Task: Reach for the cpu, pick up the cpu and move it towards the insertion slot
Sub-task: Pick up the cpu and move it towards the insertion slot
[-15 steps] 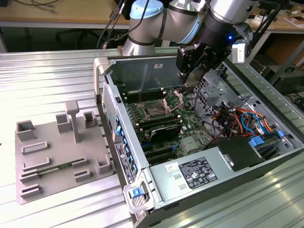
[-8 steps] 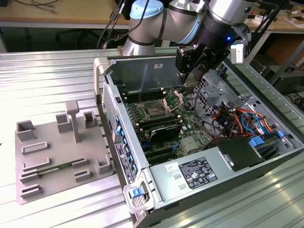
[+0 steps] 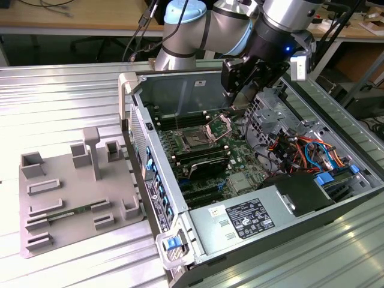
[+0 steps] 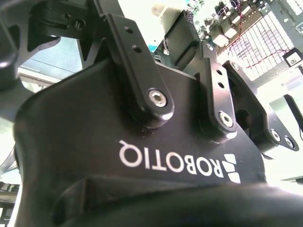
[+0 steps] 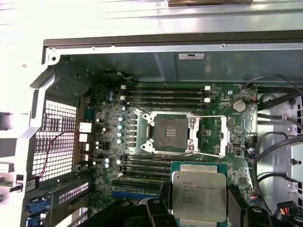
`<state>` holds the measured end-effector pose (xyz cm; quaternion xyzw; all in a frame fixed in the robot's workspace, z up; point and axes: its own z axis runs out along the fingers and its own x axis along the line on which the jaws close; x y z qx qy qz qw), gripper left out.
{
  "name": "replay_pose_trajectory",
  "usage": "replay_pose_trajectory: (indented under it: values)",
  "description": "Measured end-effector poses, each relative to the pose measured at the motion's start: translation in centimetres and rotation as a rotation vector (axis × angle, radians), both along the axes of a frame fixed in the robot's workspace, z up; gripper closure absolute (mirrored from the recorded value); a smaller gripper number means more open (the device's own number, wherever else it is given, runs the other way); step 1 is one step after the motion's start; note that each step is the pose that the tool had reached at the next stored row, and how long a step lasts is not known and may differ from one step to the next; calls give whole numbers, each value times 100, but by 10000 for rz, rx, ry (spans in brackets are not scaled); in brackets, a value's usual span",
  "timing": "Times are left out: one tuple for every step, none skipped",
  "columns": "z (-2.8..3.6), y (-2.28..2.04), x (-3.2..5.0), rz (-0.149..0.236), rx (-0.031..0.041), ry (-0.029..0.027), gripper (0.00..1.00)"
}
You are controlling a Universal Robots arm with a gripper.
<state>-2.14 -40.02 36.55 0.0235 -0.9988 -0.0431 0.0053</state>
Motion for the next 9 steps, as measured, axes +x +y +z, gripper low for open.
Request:
replay_pose_trajectory:
  values:
    - [-2,1,0,0,0,0,45]
    - [-5,3,0,0,0,0,45]
    - [-7,4,0,0,0,0,45]
    - [-10,6,0,0,0,0,45]
    - [-11,7,0,0,0,0,45]
    - [-13,8,0,0,0,0,45]
    - [-16,9,0,0,0,0,45]
    - [-18,10,0,0,0,0,45]
    - [-20,11,0,0,0,0,45]
